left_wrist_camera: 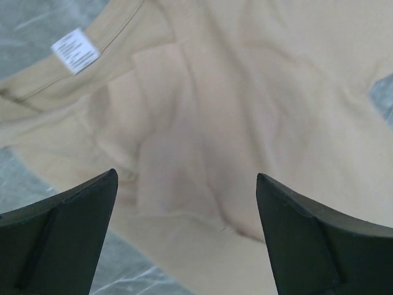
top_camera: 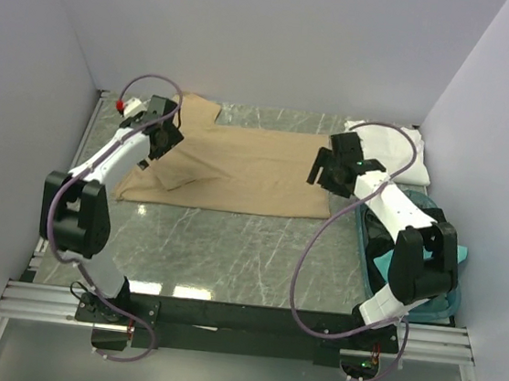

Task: Fold and stack the t-shirts
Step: Fold the tshirt

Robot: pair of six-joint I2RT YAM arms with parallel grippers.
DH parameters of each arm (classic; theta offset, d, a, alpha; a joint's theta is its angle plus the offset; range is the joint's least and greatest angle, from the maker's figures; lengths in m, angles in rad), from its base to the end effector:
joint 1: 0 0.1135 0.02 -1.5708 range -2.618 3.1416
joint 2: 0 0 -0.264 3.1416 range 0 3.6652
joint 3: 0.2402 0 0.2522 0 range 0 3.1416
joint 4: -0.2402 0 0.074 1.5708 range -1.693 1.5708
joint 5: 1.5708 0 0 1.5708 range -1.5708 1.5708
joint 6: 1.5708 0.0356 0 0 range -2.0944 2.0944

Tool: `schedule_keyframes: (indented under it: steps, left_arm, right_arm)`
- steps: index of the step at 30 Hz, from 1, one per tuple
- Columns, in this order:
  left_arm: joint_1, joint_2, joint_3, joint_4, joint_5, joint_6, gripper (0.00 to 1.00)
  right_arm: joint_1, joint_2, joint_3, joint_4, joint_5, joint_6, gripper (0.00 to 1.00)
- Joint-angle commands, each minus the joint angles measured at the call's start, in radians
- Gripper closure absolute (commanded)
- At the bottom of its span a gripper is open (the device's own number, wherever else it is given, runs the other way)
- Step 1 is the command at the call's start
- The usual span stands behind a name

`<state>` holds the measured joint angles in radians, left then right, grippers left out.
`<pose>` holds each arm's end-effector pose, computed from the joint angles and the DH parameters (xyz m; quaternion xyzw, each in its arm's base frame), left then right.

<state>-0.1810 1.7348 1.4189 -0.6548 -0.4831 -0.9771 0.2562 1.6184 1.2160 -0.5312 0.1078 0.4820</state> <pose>0.3710 -0.0511 0.2678 -0.4247 0.8277 0.0342 0.3653 0.3362 0.0841 0.2485 0.1236 0.9404 0.0651 0.3102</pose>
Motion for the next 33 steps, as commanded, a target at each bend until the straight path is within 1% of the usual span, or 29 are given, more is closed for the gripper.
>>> schedule_keyframes:
  steps: [1,4,8,14,18,22,26,30,32,33]
  left_arm:
    - [0.006,-0.096,-0.167,0.104,0.047,0.02,0.01]
    - [0.029,-0.106,-0.234,0.162,0.1,0.046,0.01]
    - [0.069,-0.084,-0.288,0.244,0.172,0.064,0.01]
    - [0.121,-0.028,-0.35,0.285,0.201,0.066,0.01]
    - [0.15,-0.02,-0.4,0.303,0.247,0.066,0.01]
    - [0.156,-0.058,-0.486,0.314,0.252,0.057,0.0]
    - [0.156,-0.13,-0.577,0.322,0.271,0.046,0.0]
    - [0.156,-0.257,-0.678,0.314,0.265,0.018,0.0]
    - [0.156,-0.311,-0.735,0.29,0.233,-0.009,0.01]
    - [0.156,-0.367,-0.756,0.279,0.218,-0.018,0.01]
  right_arm:
    - [0.078,-0.017,-0.055,0.077,-0.053,-0.042,0.19]
    - [0.118,0.024,-0.044,0.08,-0.048,-0.048,0.19]
    - [0.121,0.107,-0.03,0.103,-0.062,-0.046,0.19]
    - [0.12,0.199,-0.018,0.105,-0.069,-0.049,0.19]
    - [0.121,0.218,-0.048,0.105,-0.074,-0.042,0.19]
    - [0.12,0.177,-0.125,0.126,-0.073,-0.019,0.19]
    - [0.123,0.107,-0.248,0.138,-0.085,0.013,0.19]
    - [0.124,0.005,-0.374,0.157,-0.089,0.055,0.19]
    - [0.126,-0.061,-0.444,0.152,-0.085,0.07,0.19]
    - [0.127,-0.084,-0.472,0.154,-0.091,0.079,0.19]
